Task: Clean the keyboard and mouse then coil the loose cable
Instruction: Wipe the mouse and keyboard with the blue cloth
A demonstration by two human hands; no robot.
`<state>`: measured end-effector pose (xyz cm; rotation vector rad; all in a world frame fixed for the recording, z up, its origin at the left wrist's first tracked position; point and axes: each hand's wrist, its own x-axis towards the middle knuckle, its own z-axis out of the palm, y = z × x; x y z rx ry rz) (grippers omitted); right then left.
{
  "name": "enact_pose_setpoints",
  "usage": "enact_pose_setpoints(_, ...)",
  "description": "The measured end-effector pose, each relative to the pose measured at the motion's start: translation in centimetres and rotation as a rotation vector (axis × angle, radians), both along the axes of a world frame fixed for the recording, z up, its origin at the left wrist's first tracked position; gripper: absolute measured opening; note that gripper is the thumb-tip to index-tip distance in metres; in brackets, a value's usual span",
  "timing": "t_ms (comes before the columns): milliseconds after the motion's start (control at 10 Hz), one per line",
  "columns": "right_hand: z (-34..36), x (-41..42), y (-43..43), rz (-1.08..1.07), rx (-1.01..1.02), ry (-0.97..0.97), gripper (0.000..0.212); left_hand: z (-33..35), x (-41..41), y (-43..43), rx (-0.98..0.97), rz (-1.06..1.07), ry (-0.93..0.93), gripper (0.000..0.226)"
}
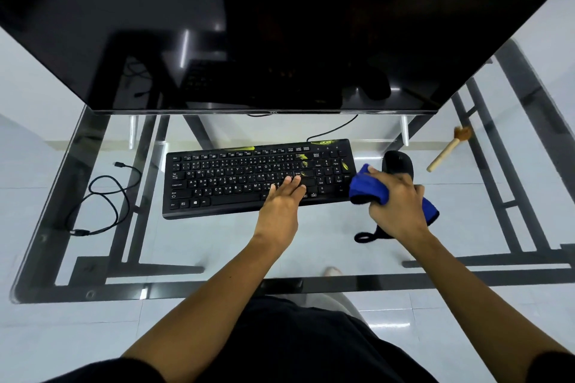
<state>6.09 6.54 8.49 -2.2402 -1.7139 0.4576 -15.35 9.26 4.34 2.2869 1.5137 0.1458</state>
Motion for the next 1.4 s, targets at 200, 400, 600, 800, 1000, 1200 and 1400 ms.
enact_pose_setpoints(200,1.1,-1.4,3.8,-0.062,0.106,0.184,0.062,-0.1,-0.4,-0.8,-0.007,-0.014,0.002,0.058)
enact_pose_setpoints(400,2.7,0.6,5.0,-0.514,0.166,0.911,0.031,-0.1,-0.2,-0.9,-0.021,0.013,-0.025,0.057)
enact_pose_setpoints(600,2.1,1.7,4.5,-0.568,0.134,1.111,0.025,-0.3,-0.2,-0.9,-0.028,0.027,-0.043,0.058)
enact_pose_setpoints(800,1.2,0.9,4.8,-0.103,0.06,0.396,0.031,-0.3,-0.2,-0.9,-0.031,0.03,-0.063,0.058)
enact_pose_setpoints(1000,0.2,-0.9,3.1,0.289,-0.083,0.086,0.05,-0.1,-0.2,-0.9,-0.03,0.04,-0.08,0.057)
enact_pose_setpoints(1200,-1.9,-2.1,1.5,0.308,-0.137,-0.16,0.089,-0.1,-0.3,-1.0,-0.033,0.04,-0.091,0.057)
enact_pose_setpoints(1400,-2.3,-2.8,0.9,0.257,-0.166,-0.33,0.09,-0.1,-0.4,-0.9,-0.039,0.03,-0.09,0.058)
